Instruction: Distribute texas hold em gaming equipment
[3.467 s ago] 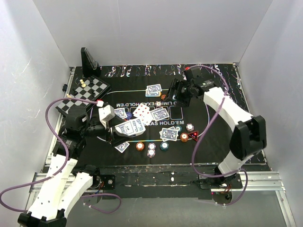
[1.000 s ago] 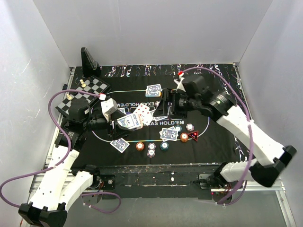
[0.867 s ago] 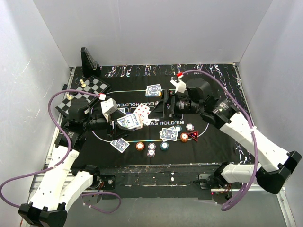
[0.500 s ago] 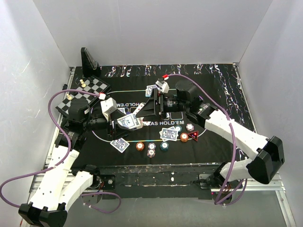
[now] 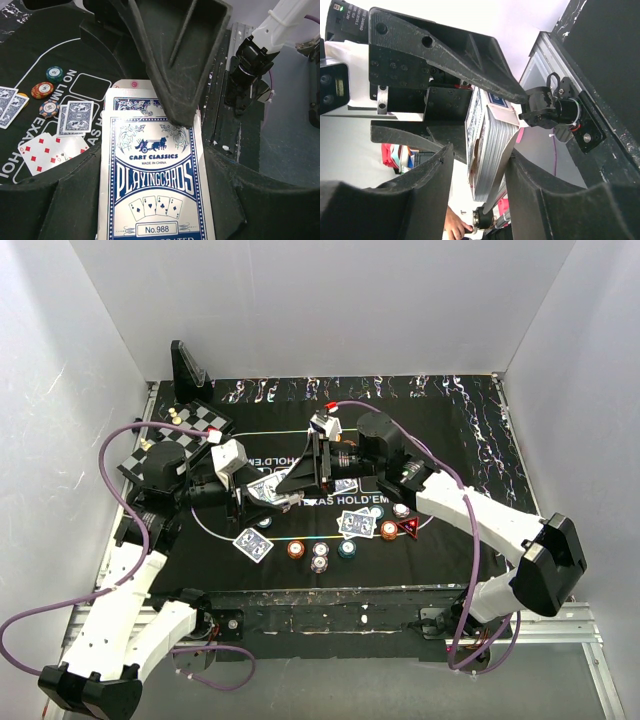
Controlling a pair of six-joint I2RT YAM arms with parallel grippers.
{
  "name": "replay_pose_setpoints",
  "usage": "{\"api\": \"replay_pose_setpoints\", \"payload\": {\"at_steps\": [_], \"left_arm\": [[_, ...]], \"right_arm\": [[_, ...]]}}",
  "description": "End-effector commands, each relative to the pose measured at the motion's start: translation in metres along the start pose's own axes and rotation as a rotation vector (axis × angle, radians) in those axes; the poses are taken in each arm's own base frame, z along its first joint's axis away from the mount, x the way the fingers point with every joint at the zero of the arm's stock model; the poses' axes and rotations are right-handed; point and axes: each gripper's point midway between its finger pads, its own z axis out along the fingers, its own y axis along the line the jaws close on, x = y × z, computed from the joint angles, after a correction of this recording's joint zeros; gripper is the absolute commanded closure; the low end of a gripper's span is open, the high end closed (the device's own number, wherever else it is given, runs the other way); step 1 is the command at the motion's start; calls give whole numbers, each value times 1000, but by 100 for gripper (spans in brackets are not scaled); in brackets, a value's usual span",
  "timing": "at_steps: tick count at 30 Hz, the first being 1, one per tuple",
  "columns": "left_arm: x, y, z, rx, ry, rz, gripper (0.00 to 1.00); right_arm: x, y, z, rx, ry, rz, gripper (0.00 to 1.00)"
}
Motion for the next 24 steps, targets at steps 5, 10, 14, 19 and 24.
{"api": "replay_pose_setpoints", "payload": {"at_steps": [5, 10, 14, 19, 24], "left_arm": [[-16, -5, -3, 5, -33, 54, 100], [-14, -6, -3, 4, -24, 32, 89], [-10, -8, -6, -6, -3, 7, 64], [-4, -13, -16, -66, 12, 3, 2], [1, -8, -27, -172, 47, -49, 2]], "right_arm": [[2, 21, 3, -90, -2, -17, 67], [5, 10, 4, -61, 3, 15, 99], [9, 4, 1, -48, -2, 17, 99], [13, -6, -9, -26, -6, 12, 99], [14, -27, -24, 24, -27, 15, 99]]}}
